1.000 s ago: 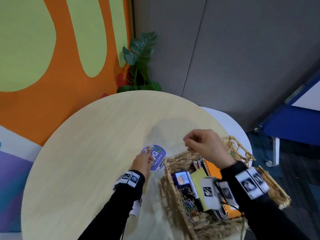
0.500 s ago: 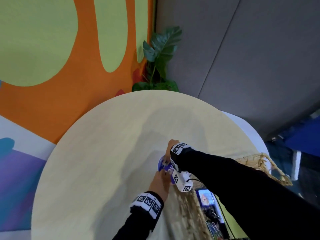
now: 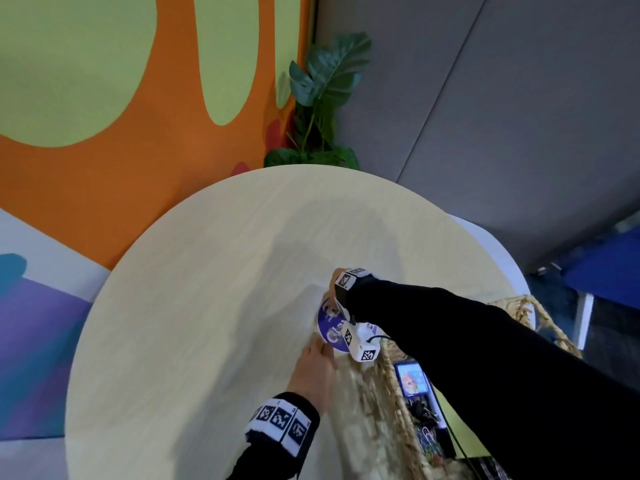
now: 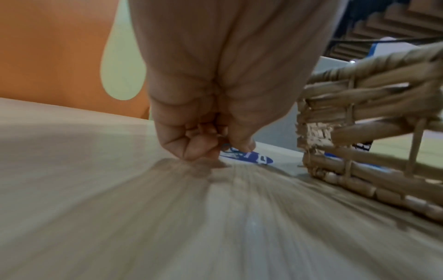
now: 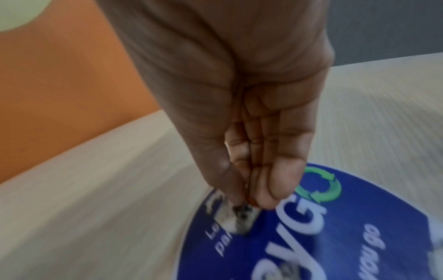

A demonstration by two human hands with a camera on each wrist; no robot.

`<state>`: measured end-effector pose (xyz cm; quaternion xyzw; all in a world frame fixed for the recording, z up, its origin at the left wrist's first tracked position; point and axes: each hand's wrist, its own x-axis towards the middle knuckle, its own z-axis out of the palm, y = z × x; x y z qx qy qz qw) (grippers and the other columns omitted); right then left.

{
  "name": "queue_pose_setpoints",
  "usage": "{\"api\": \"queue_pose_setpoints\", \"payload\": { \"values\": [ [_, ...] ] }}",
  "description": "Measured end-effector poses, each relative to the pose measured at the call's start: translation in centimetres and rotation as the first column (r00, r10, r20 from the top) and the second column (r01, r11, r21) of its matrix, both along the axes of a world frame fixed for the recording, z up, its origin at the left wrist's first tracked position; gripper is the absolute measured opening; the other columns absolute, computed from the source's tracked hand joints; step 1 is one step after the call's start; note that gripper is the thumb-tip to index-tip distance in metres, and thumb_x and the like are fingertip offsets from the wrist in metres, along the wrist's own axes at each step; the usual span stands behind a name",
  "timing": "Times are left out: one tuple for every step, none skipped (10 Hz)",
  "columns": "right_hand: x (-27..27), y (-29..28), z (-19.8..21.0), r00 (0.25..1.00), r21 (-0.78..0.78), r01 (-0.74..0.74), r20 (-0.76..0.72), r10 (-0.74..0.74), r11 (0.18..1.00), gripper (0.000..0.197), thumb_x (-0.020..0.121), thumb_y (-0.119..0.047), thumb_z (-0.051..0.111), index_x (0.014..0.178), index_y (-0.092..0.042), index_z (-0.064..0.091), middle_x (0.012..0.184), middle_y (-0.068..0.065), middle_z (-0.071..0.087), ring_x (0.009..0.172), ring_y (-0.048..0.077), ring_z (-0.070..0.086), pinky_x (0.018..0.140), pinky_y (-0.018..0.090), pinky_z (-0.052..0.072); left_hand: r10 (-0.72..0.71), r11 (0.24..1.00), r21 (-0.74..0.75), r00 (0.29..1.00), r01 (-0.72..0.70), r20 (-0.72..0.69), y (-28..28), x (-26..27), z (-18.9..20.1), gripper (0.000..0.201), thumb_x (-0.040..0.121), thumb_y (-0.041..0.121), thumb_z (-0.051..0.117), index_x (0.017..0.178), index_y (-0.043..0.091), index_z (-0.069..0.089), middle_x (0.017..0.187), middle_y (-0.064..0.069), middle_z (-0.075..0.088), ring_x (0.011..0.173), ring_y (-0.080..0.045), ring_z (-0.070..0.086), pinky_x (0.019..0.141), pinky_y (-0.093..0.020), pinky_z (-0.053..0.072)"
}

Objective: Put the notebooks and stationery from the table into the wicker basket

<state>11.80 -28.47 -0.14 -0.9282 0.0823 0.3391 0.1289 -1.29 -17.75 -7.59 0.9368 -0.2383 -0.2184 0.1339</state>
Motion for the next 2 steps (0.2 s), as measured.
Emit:
{"api": "queue_pose_setpoints", "payload": {
  "values": [
    [0.2,0.7,2.5,0.993,-0.127,-0.115,-0.024,0.113,0.985,0.017,0.075,-0.016,0.073,0.074,-0.008,0.058,0.075,0.018,0.053,0.073,0.027,0.057,0.070,0.038,0.051,0.035,0.999,0.005,0.997,-0.035,0.075,1.2,-0.4,-0.2,0.032,0.093,0.005,0.036,0.123,0.003,0.046,0.128,-0.012,0.047,0.113,-0.029,0.046,0.094,-0.036,0.040],
    [0.3,-0.5,4.5,0.993,-0.047,-0.110,0.044,0.112,0.993,0.013,0.074,-0.009,0.066,0.062,-0.005,0.065,0.079,0.018,0.074,0.068,0.028,0.071,0.074,0.041,0.061,0.241,0.965,-0.097,0.969,-0.245,-0.055,2.6,-0.5,-0.1,0.019,0.093,0.008,0.042,0.099,0.025,0.049,0.097,-0.002,0.053,0.109,-0.030,0.053,0.085,-0.033,0.037]
  ]
}}
